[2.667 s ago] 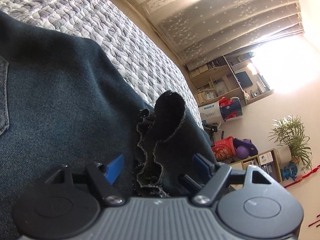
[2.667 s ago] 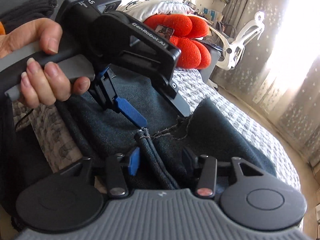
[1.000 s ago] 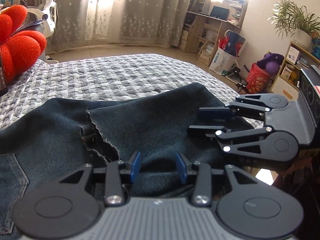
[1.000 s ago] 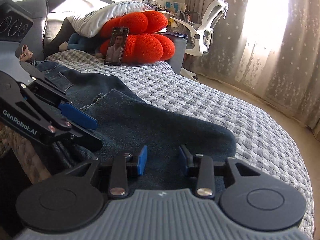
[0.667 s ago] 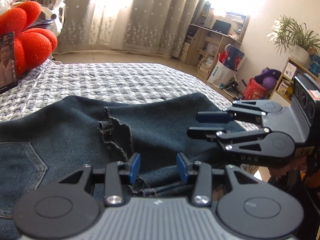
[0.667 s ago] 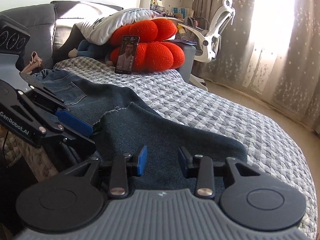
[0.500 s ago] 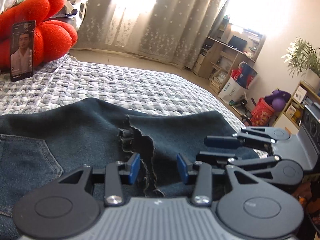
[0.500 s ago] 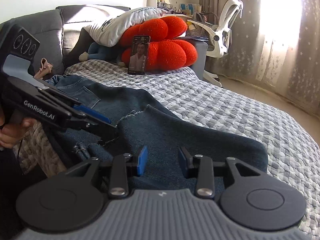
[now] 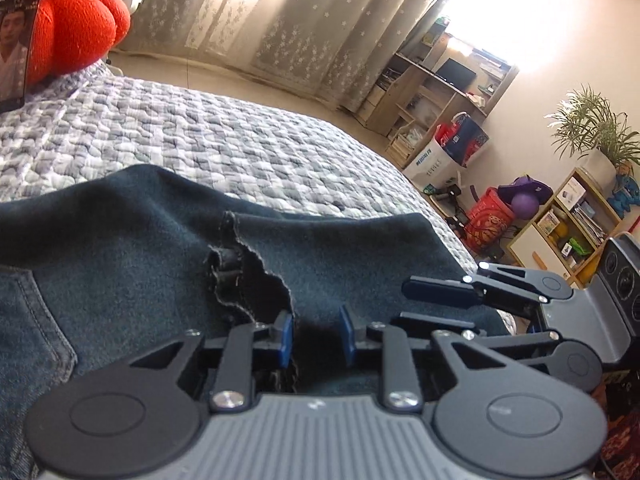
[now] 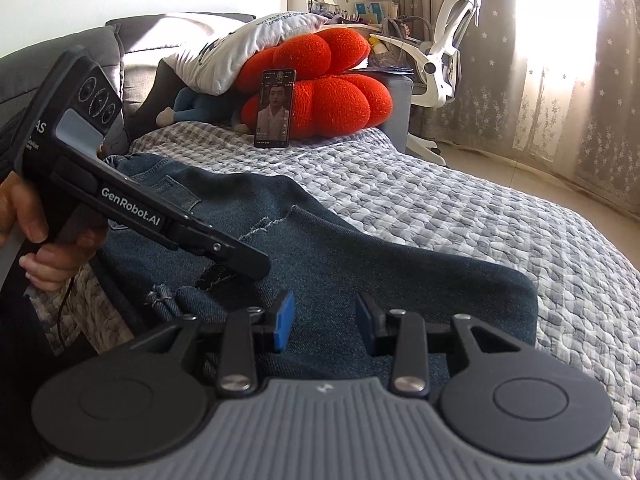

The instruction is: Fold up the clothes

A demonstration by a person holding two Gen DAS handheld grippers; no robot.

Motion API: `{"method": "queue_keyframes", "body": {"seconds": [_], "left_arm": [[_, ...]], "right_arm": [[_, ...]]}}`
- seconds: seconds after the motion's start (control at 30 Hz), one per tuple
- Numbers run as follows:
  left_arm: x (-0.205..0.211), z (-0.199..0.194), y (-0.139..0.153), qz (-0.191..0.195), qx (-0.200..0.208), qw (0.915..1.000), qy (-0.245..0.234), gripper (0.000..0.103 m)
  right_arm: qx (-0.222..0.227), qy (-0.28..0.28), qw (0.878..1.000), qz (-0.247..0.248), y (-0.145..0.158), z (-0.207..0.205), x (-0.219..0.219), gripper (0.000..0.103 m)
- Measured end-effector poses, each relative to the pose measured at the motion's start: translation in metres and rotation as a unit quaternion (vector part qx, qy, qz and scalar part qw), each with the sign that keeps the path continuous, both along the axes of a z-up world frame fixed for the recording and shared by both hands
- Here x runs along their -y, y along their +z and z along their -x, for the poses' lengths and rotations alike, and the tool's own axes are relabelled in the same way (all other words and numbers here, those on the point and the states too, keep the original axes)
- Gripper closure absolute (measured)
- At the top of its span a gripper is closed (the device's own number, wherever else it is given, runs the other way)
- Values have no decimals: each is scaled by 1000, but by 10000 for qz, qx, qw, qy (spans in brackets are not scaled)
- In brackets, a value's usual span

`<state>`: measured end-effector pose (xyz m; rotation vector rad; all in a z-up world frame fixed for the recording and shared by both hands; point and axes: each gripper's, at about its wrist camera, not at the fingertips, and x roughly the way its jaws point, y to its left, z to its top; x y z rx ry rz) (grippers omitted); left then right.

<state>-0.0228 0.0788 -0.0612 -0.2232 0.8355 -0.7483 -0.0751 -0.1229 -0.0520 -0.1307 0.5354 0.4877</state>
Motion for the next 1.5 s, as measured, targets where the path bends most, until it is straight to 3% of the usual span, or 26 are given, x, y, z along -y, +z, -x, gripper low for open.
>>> {"method": "queue_keyframes", "body": {"seconds": [0.1, 0.23, 0.33, 0.5, 0.77, 0.83, 0.93, 0.97, 1.0, 1.07, 1.23, 1.4, 1.5], "left_arm": [[-4, 5, -1, 83, -86, 9999, -42, 79], [-16, 7, 1, 466, -80, 9989, 77, 81], [-12, 5, -3, 279, -65, 9995, 121, 78], [0, 4, -3, -125, 57, 9993, -362, 76], [-10, -4, -7, 124, -256, 9949, -966, 76], [-10, -5, -9, 135, -343, 9937, -1063, 78], [-9, -3, -12, 148, -398, 9924, -1151, 90], [-9, -2, -12, 156, -408, 9921, -1179, 101], [-9, 0, -12, 168, -366, 9919, -1201, 101], [-11, 6, -9, 156, -220, 9920, -1230, 102], [-21, 17, -2, 335, -106, 9892, -1423, 102], [-24, 16, -11, 158, -533, 9887, -1392, 102], [-22, 20, -6, 93, -318, 9903, -1351, 96]], "right_arm": [[19, -36, 10000, -53, 2, 2, 4, 64], [14, -56, 10000, -69, 7, -6, 4, 64], [-97, -5, 9998, -155, 13, -21, 3, 64], [-385, 25, 9989, -268, 16, -44, 7, 64], [-508, 300, 9982, 61, 11, -74, -2, 64], [-461, 393, 9981, 144, 11, -77, -6, 64], [-459, 471, 9969, 424, 3, -83, -14, 62], [-460, 494, 9964, 519, -1, -83, -16, 65], [-388, 532, 9960, 602, -2, -81, -18, 67], [-209, 521, 9959, 706, -1, -78, -20, 99], [-15, 384, 9969, 691, 1, -75, -20, 100], [-103, 370, 9958, 833, -7, -78, -27, 99], [78, 383, 9944, 984, -8, -72, -32, 89]]}}
